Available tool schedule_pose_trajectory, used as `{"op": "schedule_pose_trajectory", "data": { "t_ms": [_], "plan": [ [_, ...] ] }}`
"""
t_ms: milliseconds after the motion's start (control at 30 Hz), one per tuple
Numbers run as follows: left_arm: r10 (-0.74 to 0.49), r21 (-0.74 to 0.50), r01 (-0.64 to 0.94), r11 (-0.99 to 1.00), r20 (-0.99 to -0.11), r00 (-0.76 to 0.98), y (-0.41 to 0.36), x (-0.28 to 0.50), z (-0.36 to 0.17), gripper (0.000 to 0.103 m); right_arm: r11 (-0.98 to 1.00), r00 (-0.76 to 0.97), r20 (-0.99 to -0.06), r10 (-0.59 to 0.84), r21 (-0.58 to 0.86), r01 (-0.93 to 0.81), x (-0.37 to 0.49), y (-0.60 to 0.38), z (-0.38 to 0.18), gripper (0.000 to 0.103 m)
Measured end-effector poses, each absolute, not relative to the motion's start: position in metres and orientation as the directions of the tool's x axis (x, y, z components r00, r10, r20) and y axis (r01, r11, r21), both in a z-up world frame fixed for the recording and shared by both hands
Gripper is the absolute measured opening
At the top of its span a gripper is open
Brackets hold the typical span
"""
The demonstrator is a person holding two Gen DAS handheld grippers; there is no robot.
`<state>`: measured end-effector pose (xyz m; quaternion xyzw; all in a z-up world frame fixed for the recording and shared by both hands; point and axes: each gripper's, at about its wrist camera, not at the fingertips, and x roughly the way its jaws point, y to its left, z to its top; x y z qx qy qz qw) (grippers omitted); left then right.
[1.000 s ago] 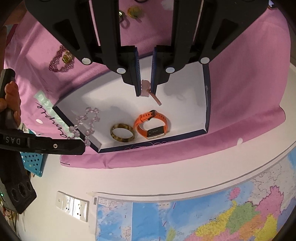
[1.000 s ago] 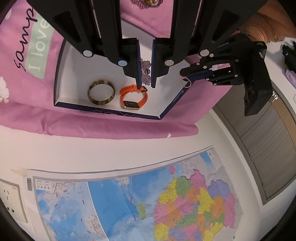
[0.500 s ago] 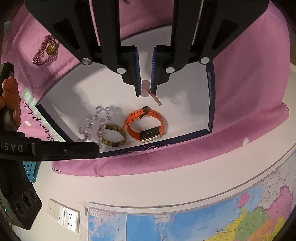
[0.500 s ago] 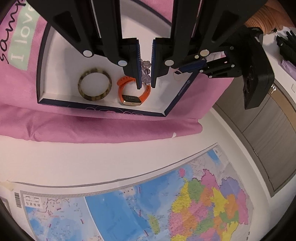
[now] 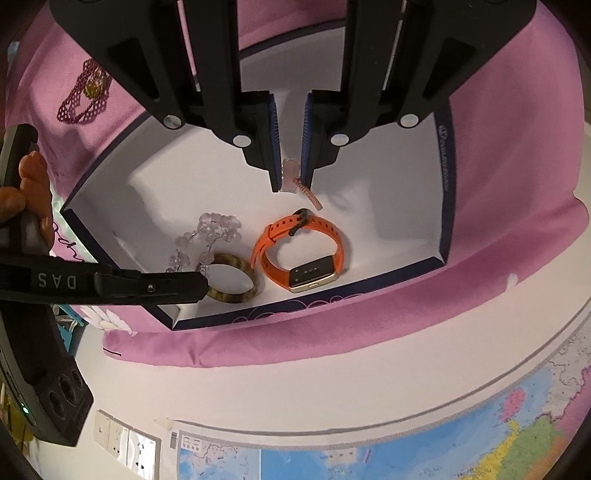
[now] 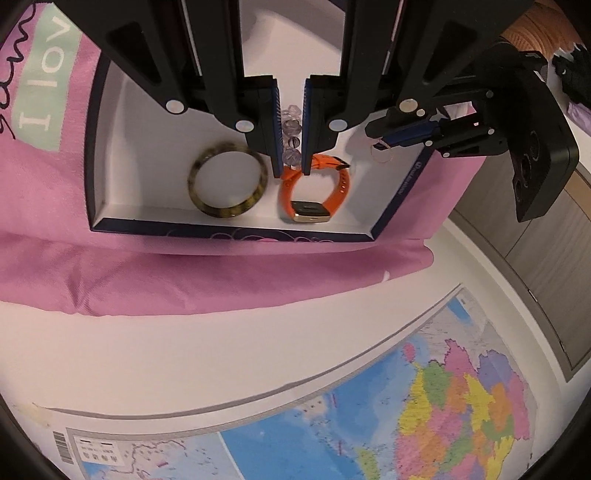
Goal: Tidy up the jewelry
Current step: 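Carry the pink pendant and crystal bracelet with both tools into the box, then open both tools to release the pendant and crystal bracelet in the box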
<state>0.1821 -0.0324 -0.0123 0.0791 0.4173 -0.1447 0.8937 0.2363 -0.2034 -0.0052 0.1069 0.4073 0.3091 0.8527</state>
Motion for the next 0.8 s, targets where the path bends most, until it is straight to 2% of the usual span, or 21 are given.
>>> {"op": "schedule_pose_trajectory", "data": {
  "t_ms": [667, 800],
  "plan": [
    [-0.264, -0.108, 0.306, 0.946, -0.803, 0.534, -0.043, 0.21, -0.022, 0.012, 0.812, 0.478, -0.659, 0.581, 0.431, -0.393, 0.245, -0.216, -0.022, 0.009],
    [-0.265, -0.109, 0.304, 0.946, -0.8, 0.538, -0.043, 0.209, -0.021, 0.025, 0.823, 0.489, -0.663, 0.567, 0.422, -0.381, 0.244, -0.218, -0.021, 0.012]
  ]
}}
